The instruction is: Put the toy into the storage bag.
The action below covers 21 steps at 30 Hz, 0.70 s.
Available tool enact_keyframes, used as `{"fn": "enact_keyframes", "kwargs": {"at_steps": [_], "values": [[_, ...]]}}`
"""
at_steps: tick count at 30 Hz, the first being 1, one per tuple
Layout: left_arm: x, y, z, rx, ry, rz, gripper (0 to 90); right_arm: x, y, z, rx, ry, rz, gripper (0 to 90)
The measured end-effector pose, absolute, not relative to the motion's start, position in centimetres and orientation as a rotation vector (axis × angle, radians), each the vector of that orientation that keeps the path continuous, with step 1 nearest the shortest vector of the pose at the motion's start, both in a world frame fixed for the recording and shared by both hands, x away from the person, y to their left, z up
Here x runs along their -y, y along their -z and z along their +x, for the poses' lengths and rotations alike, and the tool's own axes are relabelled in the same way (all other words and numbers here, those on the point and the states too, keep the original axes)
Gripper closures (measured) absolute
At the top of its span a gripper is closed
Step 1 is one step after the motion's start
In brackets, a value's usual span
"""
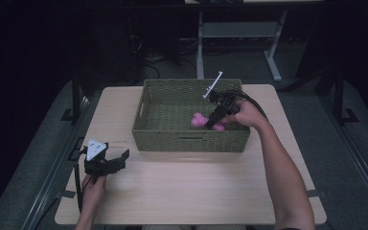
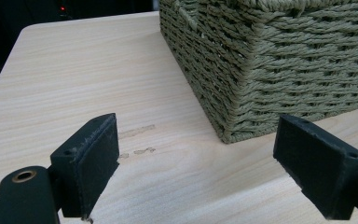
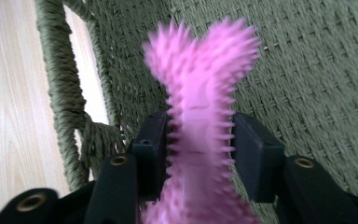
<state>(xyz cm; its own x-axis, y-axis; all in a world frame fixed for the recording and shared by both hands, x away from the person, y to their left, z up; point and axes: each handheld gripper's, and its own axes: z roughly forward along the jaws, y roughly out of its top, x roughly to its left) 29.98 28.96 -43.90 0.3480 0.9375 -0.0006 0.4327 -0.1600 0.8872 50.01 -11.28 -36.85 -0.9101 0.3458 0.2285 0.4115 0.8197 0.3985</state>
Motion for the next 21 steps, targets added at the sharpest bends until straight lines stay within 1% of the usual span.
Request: {"fn": "enact_keyframes", "kwargs": {"at_steps": [12,19,21], "values": [[-28.9,43.9,30.0,-1.22,-0.738,1.758,13.7,12.1,36.4,49.7,2.838,0.72,-0.644,50.5],[-28.9,43.9,29.9,-1.217,-0.738,1.757,13.7,12.4,35.3,49.3,2.836,0.78,-0.657,47.9],[-28.9,43.9,29.9,-1.218,-0.738,1.756,13.7,12.5,34.9,49.2,2.833,0.804,-0.658,46.0]]}}
